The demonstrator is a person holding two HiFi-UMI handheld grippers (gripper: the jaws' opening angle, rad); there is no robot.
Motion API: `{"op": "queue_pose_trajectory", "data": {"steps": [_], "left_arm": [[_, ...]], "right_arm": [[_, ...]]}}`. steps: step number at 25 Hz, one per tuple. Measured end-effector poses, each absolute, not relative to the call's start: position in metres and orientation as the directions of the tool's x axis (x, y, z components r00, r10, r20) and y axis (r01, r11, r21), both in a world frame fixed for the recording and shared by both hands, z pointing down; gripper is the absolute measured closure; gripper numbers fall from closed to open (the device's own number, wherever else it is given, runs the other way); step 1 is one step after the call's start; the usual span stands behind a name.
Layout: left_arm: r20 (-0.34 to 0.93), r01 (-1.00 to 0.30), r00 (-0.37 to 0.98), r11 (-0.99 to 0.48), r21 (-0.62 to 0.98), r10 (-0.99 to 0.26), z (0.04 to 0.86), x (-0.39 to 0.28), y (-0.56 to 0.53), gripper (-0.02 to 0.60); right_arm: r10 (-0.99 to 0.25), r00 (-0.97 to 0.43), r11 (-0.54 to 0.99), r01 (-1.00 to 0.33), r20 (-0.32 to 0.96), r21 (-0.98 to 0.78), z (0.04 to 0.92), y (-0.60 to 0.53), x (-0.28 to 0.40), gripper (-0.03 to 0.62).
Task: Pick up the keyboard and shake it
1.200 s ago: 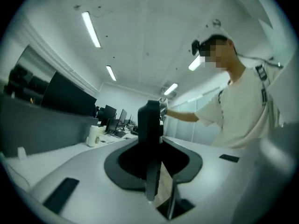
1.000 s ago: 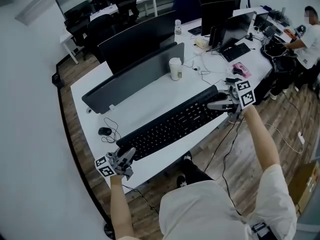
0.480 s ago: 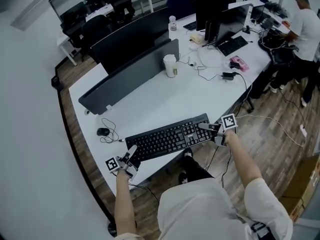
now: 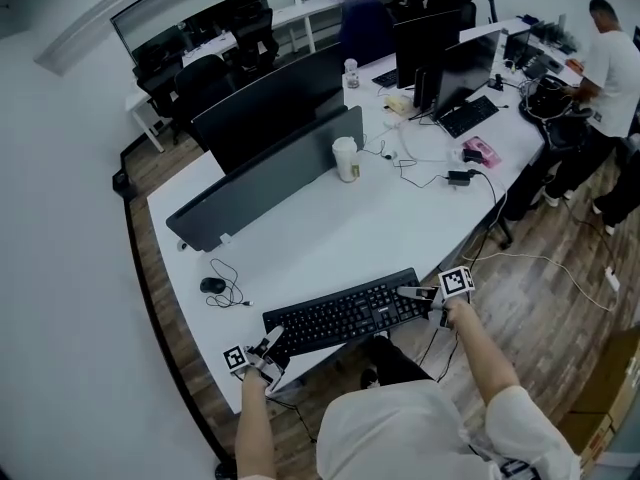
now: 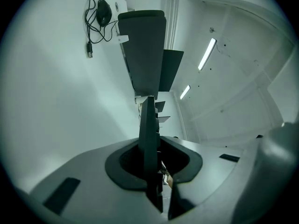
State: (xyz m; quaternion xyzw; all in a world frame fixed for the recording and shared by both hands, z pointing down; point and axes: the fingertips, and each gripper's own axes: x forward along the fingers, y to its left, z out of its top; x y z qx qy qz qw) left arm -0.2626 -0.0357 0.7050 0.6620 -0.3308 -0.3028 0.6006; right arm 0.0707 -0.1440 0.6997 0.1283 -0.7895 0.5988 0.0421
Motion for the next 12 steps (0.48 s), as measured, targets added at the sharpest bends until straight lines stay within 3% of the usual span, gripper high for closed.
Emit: {"op": "queue_pose_trajectory", "data": {"steps": [3, 5, 7, 10, 12], "left_arm": [[-0.017, -0.086, 0.605, -0.087, 0.992, -0.796, 0.699, -0.261, -0.041, 0.485], [-0.026, -0.083, 0.61, -0.096, 0.992, -0.792, 0.695, -0.258, -0.042, 0.478], [-0.053, -0.072, 0.617, -0.124, 0.99, -0.785, 0.69, -0.257, -0.044, 0.475], [-0.091, -0.051, 0.63, -0.159, 0.986, -0.771, 0.681, -0.252, -0.048, 0.402], [-0.08, -0.066, 0.637, -0.158, 0.985, -0.767, 0.681, -0.251, -0.05, 0.405]], "right_arm": [[-0.155, -0.967, 0.275, -0.24, 0.204, -0.931, 0.696, -0.147, 0.073, 0.424], [-0.159, -0.967, 0.276, -0.235, 0.196, -0.932, 0.694, -0.147, 0.077, 0.378], [-0.169, -0.967, 0.279, -0.233, 0.192, -0.932, 0.692, -0.147, 0.08, 0.392], [-0.183, -0.962, 0.275, -0.247, 0.202, -0.929, 0.694, -0.149, 0.086, 0.395], [-0.193, -0.96, 0.251, -0.246, 0.201, -0.936, 0.695, -0.148, 0.088, 0.421]]}}
